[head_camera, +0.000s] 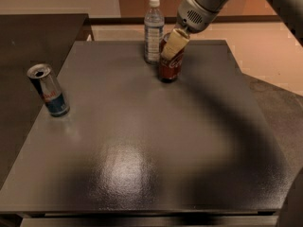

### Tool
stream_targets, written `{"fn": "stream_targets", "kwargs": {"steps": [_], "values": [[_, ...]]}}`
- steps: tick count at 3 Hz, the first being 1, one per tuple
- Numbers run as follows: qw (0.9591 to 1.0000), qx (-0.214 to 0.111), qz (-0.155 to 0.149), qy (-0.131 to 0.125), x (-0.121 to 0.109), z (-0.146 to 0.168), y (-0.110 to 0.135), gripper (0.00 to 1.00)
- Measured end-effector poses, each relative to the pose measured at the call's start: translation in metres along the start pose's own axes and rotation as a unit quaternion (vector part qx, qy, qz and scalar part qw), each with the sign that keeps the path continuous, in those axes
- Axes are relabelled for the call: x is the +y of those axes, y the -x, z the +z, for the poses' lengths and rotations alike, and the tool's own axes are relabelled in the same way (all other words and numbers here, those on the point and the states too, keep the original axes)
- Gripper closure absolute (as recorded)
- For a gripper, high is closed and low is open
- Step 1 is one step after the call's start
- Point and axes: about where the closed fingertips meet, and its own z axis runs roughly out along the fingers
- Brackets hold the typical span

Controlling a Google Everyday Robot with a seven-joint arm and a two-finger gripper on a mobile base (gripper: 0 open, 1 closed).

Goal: Move coke can near blue plastic bottle

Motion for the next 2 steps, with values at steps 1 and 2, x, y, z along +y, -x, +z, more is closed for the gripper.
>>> {"fn": "stream_targets", "kwargs": {"steps": [1,2], "values": [[0.9999,0.010,0.007,-0.002,-0.011,0.013,0.008,0.82],[0.9997,0.021,0.013,-0.003,-0.020,0.024,0.013,0.59]]}}
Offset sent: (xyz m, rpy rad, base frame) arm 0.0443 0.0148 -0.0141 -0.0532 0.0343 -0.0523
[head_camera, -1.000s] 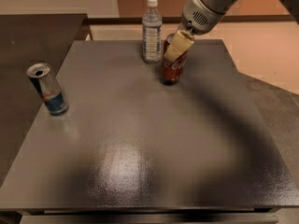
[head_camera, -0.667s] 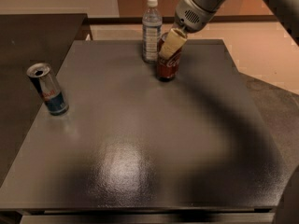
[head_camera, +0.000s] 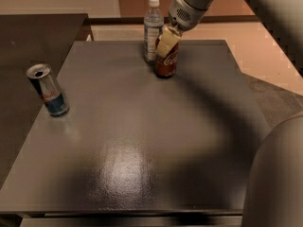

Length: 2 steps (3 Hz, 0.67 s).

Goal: Move coke can near blue plastic bottle

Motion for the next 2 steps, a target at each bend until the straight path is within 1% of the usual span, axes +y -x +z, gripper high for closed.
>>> {"fn": "stream_targets", "kwargs": {"steps": [1,2], "values": [[0.9999,0.011,0.008,-0.004,-0.0069,0.0071,0.0002,0.36],[0.9996,0.020,0.019,-0.008,-0.0130,0.0119,-0.0048,0.13]]}}
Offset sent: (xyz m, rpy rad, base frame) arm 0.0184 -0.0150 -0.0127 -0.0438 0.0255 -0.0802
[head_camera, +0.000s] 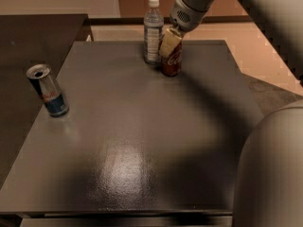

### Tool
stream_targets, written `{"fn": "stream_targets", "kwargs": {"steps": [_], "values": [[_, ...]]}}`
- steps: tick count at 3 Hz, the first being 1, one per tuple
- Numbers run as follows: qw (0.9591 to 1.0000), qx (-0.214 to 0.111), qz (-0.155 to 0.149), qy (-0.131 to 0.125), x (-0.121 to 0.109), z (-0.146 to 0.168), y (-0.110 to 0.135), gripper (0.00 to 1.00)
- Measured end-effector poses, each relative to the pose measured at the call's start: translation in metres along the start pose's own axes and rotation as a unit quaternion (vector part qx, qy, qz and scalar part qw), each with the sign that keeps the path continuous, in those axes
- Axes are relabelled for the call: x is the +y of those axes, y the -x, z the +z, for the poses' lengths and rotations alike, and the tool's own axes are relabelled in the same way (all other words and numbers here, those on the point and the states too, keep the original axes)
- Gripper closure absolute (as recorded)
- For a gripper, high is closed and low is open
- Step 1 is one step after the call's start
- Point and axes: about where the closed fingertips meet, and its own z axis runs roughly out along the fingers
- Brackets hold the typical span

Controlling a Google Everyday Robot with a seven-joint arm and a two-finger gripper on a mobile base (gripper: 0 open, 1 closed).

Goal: Move coke can near blue plastic bottle

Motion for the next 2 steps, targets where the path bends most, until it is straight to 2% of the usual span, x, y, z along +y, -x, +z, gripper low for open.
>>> {"fn": "stream_targets", "kwargs": {"steps": [1,2], "values": [[1.0000,0.000,-0.001,0.001,0.0006,0.0025,0.0009,0.00],[1.0000,0.000,-0.001,0.001,0.0006,0.0026,0.0009,0.00]]}}
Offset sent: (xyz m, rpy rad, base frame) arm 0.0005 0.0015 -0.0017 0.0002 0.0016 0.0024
